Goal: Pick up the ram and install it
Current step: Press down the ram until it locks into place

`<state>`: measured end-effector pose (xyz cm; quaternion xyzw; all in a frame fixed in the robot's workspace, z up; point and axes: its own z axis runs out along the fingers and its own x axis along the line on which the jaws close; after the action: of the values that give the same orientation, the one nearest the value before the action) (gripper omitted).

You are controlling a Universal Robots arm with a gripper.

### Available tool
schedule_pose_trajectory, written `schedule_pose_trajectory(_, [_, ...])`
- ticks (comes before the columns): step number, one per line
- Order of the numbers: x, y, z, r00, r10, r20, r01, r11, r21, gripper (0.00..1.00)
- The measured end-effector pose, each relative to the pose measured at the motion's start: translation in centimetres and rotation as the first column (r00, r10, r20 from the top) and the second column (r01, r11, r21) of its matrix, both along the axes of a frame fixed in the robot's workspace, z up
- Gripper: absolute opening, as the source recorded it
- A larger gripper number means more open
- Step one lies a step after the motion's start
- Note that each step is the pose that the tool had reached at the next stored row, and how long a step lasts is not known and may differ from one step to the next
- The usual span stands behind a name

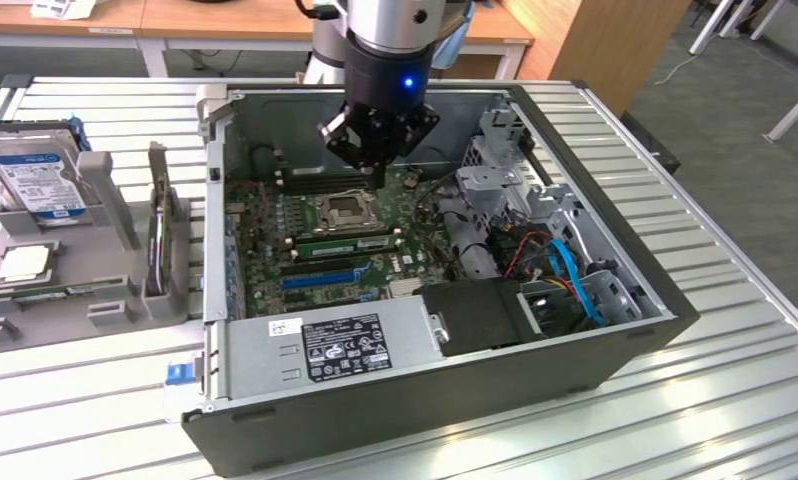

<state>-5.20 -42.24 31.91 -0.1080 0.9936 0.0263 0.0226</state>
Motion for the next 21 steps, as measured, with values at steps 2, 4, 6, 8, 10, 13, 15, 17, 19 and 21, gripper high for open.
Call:
schedule_pose_trajectory(2, [0.0, 0.0, -0.01, 0.9997, -0.023, 0.0, 0.023, 0.9997, 0.0, 0.1])
schedule_pose_trajectory(4, [0.0, 0.0, -0.02, 0.9989, -0.046, 0.0, 0.046, 0.9989, 0.0, 0.1])
schedule_pose_trajectory(6, [0.0, 0.0, -0.03, 0.9976, -0.07, 0.0, 0.07, 0.9976, 0.0, 0.1])
schedule_pose_trajectory(8, [0.0, 0.0, -0.03, 0.9955, -0.094, 0.0, 0.094, 0.9955, 0.0, 0.1])
schedule_pose_trajectory(10, [0.0, 0.0, -0.04, 0.9931, -0.117, 0.0, 0.117, 0.9931, 0.0, 0.1])
schedule_pose_trajectory(13, [0.0, 0.0, -0.04, 0.9886, -0.151, 0.0, 0.151, 0.9886, 0.0, 0.1])
schedule_pose_trajectory(15, [0.0, 0.0, -0.04, 0.9864, -0.164, -0.0001, 0.164, 0.9864, 0.0, 0.1])
schedule_pose_trajectory(17, [0.0, 0.0, -0.04, 0.9864, -0.164, 0.0, 0.164, 0.9864, -0.0001, 0.1])
schedule_pose_trajectory(19, [0.0, 0.0, -0.04, 0.9864, -0.164, 0.0, 0.164, 0.9864, -0.0001, 0.1])
schedule_pose_trajectory(21, [0.02, 0.0, -0.05, 0.9863, -0.165, -0.0011, 0.165, 0.9863, -0.0001, 0.1])
